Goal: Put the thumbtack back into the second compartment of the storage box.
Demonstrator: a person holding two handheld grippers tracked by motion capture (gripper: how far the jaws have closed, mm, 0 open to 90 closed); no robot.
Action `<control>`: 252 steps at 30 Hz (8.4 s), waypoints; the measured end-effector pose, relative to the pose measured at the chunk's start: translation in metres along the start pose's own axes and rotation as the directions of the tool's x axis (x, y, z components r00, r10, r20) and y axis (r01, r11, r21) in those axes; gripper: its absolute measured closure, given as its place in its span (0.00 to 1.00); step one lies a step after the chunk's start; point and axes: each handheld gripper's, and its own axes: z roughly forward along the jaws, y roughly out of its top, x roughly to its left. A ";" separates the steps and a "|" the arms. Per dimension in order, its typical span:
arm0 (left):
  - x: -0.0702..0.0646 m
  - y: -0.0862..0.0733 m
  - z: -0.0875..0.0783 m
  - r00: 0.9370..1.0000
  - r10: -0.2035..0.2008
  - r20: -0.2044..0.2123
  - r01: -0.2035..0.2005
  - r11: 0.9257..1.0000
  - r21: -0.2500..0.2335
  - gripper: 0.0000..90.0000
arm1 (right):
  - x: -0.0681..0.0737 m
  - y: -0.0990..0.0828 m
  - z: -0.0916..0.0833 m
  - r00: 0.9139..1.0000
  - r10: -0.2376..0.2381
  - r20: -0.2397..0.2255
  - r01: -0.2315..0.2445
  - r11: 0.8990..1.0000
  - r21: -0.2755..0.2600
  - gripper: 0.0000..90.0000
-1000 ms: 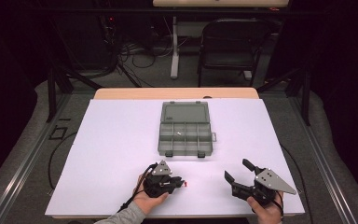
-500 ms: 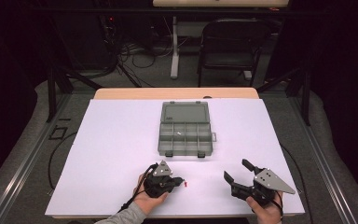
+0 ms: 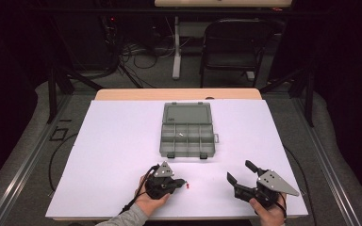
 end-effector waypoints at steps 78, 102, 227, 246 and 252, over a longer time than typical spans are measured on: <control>0.075 0.106 -0.038 0.986 -0.160 -0.036 0.149 0.965 -0.217 1.00 | -0.002 0.000 0.000 1.000 -0.001 0.007 0.001 1.000 0.001 0.21; 0.107 0.117 0.008 0.964 -0.221 -0.149 0.195 0.966 -0.171 1.00 | -0.001 -0.001 0.000 1.000 0.001 0.005 -0.001 1.000 0.004 0.21; -0.003 0.022 0.002 0.999 0.021 0.049 -0.021 1.000 -0.006 0.50 | -0.001 -0.001 0.002 1.000 -0.007 -0.002 0.007 1.000 0.012 0.21; -0.010 0.015 0.012 0.998 0.032 0.051 -0.034 0.998 0.046 0.63 | -0.001 -0.001 0.002 1.000 -0.007 -0.002 0.007 1.000 0.013 0.21; -0.017 0.012 0.011 1.000 0.023 0.002 -0.023 0.999 0.038 0.67 | -0.001 -0.001 0.001 1.000 -0.007 -0.003 0.007 1.000 0.015 0.21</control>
